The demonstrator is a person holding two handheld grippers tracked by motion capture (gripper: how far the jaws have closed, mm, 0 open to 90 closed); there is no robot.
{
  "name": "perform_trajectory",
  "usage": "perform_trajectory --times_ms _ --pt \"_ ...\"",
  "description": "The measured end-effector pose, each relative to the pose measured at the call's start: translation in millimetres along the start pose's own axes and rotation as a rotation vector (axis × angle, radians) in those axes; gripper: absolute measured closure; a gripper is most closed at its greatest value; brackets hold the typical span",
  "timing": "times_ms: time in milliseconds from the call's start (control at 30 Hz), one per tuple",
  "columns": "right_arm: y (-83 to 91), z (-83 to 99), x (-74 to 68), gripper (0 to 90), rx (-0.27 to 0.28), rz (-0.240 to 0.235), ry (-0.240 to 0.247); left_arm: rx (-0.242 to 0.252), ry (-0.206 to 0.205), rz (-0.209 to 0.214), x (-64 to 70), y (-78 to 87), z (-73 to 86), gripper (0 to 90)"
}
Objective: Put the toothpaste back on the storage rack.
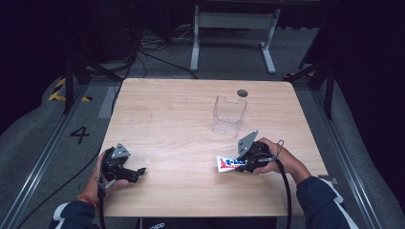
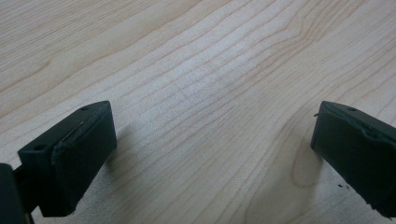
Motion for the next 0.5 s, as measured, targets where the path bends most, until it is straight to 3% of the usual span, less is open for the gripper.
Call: perform_trajectory --times_ms 500 --pt "34.1 -5.9 14.6 67.7 0.196 0.136 -0.115 0.000 0.000 0.000 0.0 0.0 0.0 0.5"
Point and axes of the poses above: each handheld gripper's, and its own axes: y roughly backward along the jaws, z roughly out of its underside, x roughly to its right, the point moved 10 cm from there along -y, roughly forward along the jaws, and after that the axes turned 14 degrees about y, right-handed, at the moved point
